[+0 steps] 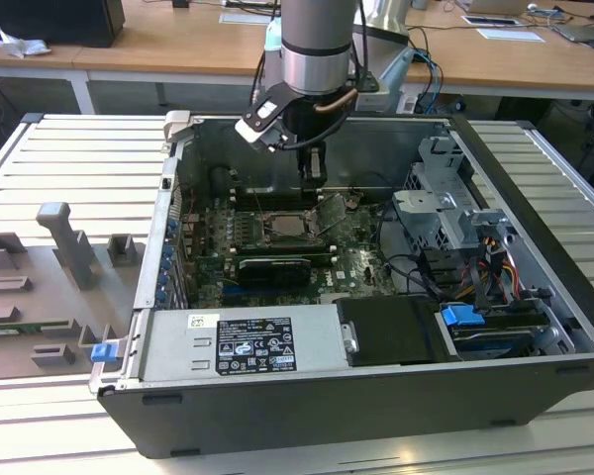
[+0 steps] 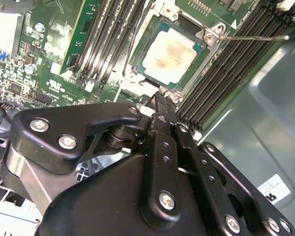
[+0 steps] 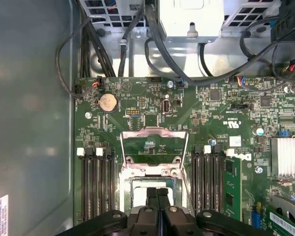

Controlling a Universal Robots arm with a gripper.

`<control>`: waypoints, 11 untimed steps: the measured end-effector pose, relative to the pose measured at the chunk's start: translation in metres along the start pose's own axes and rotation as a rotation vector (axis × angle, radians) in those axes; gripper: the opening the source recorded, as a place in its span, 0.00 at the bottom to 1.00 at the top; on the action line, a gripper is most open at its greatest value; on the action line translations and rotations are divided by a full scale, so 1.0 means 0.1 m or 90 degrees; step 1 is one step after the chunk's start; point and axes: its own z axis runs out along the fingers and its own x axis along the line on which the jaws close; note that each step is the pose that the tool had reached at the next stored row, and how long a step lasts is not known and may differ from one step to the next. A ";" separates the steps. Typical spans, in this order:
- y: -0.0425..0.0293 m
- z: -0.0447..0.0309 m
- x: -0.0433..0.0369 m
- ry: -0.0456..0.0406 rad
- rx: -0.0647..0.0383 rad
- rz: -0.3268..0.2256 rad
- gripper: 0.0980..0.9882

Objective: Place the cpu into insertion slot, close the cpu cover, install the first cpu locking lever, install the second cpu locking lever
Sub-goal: 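Close the cpu cover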

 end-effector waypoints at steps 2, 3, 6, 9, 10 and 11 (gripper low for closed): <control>0.002 -0.034 0.001 0.0000 0.000 0.000 0.01; 0.003 -0.050 0.001 -0.0002 0.000 0.000 0.01; 0.047 -0.055 0.001 -0.0003 0.000 0.000 0.01; 0.146 -0.049 0.002 -0.0004 0.000 0.000 0.01; 0.165 -0.048 0.003 -0.0005 0.000 0.000 0.01; 0.179 -0.047 0.003 -0.0005 0.000 0.000 0.01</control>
